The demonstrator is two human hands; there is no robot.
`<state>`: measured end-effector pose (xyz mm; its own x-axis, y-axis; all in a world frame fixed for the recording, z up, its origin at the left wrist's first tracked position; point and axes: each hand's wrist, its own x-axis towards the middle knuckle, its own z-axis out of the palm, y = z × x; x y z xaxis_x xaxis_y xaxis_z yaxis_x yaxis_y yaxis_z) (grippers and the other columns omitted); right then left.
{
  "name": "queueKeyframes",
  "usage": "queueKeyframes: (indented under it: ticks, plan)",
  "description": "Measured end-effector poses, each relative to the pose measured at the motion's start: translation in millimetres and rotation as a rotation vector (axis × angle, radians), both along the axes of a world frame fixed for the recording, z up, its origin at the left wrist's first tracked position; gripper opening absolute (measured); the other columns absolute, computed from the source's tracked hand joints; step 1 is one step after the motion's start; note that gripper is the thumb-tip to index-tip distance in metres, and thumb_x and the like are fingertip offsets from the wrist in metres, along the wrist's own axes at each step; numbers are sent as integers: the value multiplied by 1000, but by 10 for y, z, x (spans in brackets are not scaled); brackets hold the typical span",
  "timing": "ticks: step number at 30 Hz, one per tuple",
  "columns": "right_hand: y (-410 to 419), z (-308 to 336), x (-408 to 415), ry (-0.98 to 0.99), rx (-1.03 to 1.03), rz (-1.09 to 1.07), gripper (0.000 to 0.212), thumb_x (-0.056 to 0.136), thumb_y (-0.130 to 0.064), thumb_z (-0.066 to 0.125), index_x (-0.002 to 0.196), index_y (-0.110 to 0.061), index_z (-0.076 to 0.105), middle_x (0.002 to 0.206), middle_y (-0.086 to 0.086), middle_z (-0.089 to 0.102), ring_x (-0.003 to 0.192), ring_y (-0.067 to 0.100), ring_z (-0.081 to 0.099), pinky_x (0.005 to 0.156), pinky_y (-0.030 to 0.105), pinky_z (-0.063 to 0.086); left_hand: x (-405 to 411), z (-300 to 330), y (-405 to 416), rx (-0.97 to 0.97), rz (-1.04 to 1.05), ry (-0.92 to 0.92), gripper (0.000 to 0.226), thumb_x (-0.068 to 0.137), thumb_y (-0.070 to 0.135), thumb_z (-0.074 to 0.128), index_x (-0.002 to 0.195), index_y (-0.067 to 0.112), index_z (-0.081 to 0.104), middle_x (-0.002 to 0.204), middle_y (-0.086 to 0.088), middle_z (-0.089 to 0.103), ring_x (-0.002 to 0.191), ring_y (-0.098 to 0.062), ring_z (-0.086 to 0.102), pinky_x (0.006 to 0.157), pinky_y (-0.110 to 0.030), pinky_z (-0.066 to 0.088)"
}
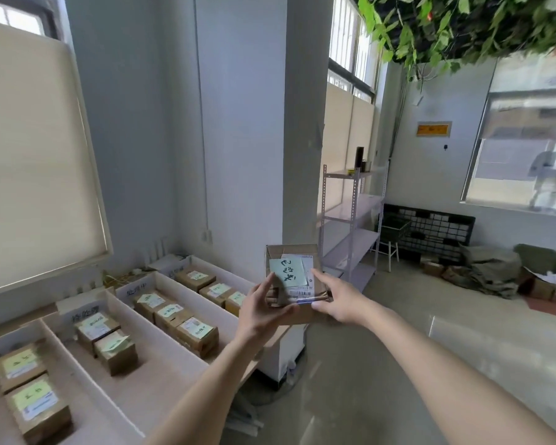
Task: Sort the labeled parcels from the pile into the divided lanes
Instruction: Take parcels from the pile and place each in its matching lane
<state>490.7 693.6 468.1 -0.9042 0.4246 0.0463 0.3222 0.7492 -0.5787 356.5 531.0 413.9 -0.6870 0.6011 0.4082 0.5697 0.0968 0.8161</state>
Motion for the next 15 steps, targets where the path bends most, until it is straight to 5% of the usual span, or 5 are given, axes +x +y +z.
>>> queueKeyframes:
  ticks: [3,7,12,15]
  plan:
    - [561,-85,-192,-23,-6,-31,82,98,-20,67,163,-26,17,165,-3,28,150,19,30,117,27,25,-180,-63,534,-15,-33,-11,48,75,36,85,114,43,58,105,32,59,93,0,59,70,-11,49]
    - [1352,-132,-565,-62,23,-50,83,96,-20,69,162,-24,18,164,-3,30,149,17,32,117,24,24,-541,-127,1324,-13,-65,-99,77,77,34,84,144,32,48,125,19,53,108,-3,54,74,3,40]
    - [2211,-37,-1135,-117,42,-51,86,95,-21,70,162,-26,17,164,-4,31,148,18,33,121,31,26,-1095,-166,2180,-15,-66,-161,82,76,35,85,148,28,45,136,12,55,116,-8,55,93,-33,56]
    - [2537,3,-1482,-127,48,-29,86,96,-20,70,163,-27,16,163,-3,32,148,19,33,120,34,26,-1388,-124,2502,-29,-34,-127,70,79,33,83,141,27,50,132,13,55,114,-11,55,85,-25,58]
